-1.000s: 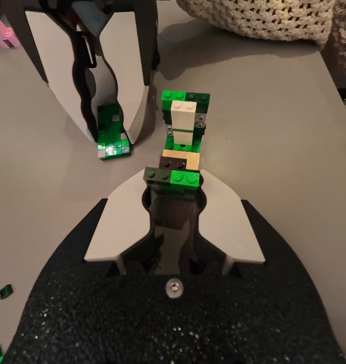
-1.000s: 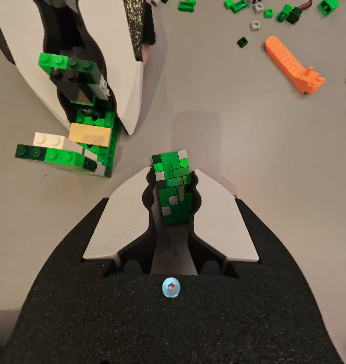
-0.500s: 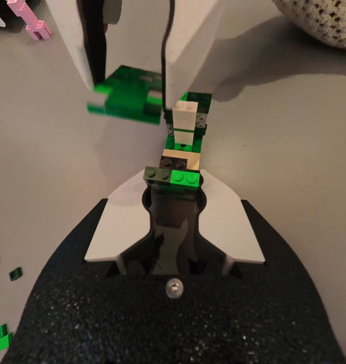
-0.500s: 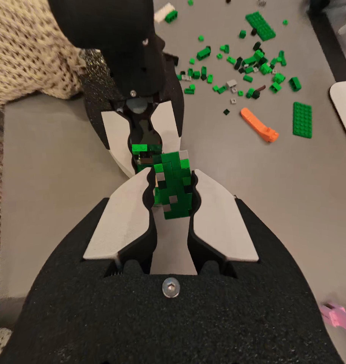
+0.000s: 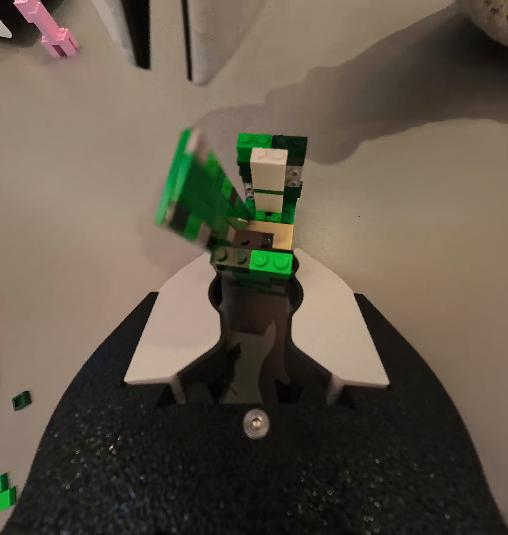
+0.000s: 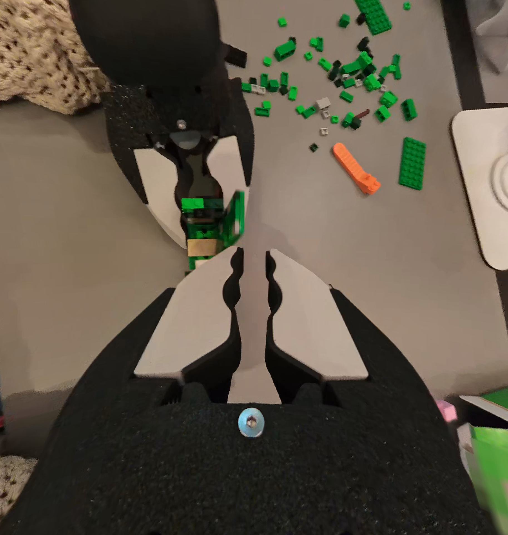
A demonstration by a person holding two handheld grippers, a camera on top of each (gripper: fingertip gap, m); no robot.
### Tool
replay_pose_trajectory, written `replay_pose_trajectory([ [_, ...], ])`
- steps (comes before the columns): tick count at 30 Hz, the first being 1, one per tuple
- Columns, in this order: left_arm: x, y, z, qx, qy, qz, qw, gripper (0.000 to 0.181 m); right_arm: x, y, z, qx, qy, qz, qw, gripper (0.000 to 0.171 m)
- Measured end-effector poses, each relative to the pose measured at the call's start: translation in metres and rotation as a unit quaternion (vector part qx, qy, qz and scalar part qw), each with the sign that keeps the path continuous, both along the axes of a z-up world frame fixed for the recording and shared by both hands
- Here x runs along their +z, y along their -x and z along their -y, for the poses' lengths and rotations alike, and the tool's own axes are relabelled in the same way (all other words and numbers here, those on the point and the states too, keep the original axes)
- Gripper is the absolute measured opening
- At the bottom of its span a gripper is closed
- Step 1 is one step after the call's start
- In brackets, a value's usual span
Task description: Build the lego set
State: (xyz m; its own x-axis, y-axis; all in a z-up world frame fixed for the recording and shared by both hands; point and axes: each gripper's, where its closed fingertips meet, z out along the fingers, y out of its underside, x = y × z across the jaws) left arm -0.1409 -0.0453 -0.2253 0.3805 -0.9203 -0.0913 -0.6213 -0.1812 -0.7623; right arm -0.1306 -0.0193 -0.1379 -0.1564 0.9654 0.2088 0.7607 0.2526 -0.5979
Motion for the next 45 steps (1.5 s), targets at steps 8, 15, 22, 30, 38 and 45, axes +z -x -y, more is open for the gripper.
replay_pose_trajectory([
  [8, 0.0, 0.002, 0.0, 0.004, 0.004, 0.001, 1.0, 0.044, -0.016, -0.009, -0.013, -0.011, 0.057, -0.029, 0.998, 0.025],
  [15, -0.001, 0.007, 0.003, -0.002, 0.007, 0.002, 1.0, 0.044, -0.04, -0.001, -0.035, -0.113, 0.14, -0.062, 0.982, 0.037],
  [22, 0.005, 0.023, 0.007, -0.014, -0.007, -0.009, 1.0, 0.062, -0.067, 0.005, -0.039, -0.17, 0.131, -0.025, 0.976, 0.058],
  [30, 0.044, 0.06, -0.015, 0.067, -0.041, 0.084, 0.993, 0.067, -0.087, 0.02, -0.04, -0.239, 0.119, 0.031, 0.963, 0.058],
  [38, 0.052, 0.071, -0.029, 0.102, -0.069, 0.122, 0.985, 0.059, -0.089, 0.027, -0.045, -0.243, 0.136, 0.045, 0.959, 0.041],
  [45, 0.054, 0.087, -0.052, 0.176, -0.091, 0.156, 0.968, 0.061, -0.084, 0.01, -0.068, -0.216, 0.127, -0.013, 0.968, 0.037],
])
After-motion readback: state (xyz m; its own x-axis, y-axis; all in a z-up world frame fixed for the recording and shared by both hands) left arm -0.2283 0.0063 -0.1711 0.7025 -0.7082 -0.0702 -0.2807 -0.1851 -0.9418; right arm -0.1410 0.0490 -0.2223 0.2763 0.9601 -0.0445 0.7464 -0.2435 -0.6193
